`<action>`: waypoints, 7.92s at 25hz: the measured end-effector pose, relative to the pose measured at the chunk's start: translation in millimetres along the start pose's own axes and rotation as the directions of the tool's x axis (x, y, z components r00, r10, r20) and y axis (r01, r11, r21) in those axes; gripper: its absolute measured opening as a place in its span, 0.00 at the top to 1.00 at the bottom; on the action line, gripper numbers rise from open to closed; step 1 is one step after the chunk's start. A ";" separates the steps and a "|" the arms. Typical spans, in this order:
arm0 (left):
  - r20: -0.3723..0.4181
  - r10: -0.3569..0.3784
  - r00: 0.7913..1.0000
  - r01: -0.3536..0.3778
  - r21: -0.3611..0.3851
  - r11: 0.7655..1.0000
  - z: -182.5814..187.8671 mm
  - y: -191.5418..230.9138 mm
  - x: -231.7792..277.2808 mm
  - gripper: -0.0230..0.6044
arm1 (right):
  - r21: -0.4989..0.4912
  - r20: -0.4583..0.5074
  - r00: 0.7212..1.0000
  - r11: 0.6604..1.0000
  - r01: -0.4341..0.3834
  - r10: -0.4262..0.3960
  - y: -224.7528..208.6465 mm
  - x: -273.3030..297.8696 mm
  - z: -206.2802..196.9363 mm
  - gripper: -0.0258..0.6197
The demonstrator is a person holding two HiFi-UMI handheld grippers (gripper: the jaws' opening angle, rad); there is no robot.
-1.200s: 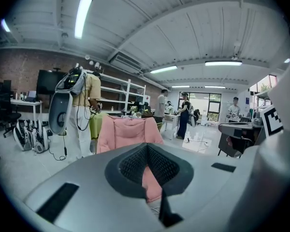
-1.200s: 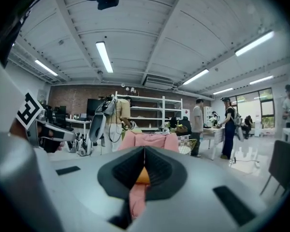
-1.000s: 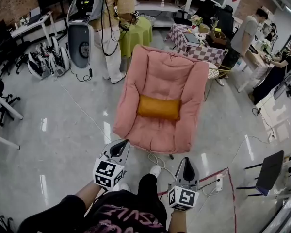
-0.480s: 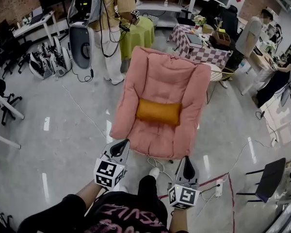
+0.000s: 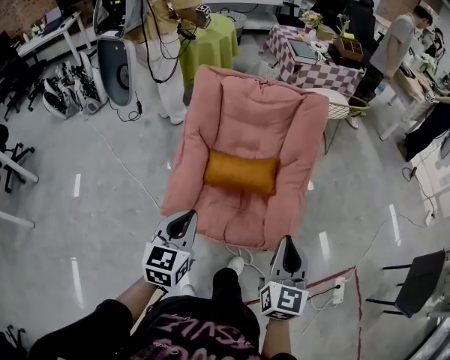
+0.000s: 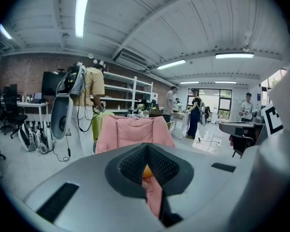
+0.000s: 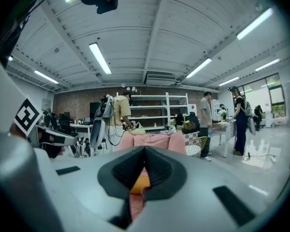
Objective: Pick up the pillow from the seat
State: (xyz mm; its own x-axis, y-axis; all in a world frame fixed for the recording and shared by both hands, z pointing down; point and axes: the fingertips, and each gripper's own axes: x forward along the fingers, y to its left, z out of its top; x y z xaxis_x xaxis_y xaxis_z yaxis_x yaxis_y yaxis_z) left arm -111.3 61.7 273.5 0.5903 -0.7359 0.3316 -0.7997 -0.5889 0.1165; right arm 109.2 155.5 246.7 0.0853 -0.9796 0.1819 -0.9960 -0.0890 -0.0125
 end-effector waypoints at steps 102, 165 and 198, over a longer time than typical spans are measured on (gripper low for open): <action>-0.267 0.079 0.960 -0.120 -0.141 0.983 -156.3 97.2 280.9 0.95 | 0.023 -0.273 0.954 0.992 -0.121 0.123 -39.9 291.2 -189.5 0.93; -0.501 -0.029 0.865 -0.137 -0.292 0.947 -305.0 163.1 424.0 0.44 | 0.081 -0.605 0.786 0.991 -0.102 0.131 -68.8 410.8 -373.6 0.45; -0.572 -0.020 0.820 -0.123 -0.211 0.970 -343.4 161.4 454.3 0.41 | 0.119 -0.710 0.691 0.991 -0.067 0.132 -78.4 431.8 -422.4 0.38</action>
State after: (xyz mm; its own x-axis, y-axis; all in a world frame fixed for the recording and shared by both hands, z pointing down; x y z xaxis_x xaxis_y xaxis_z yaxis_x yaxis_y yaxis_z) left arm -9.8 -253.0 764.4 0.4375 -0.4001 0.8053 -0.8714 -0.4095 0.2700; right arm 212.1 -184.4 741.6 -0.0930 -0.5609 0.8226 -0.9889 -0.0442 -0.1420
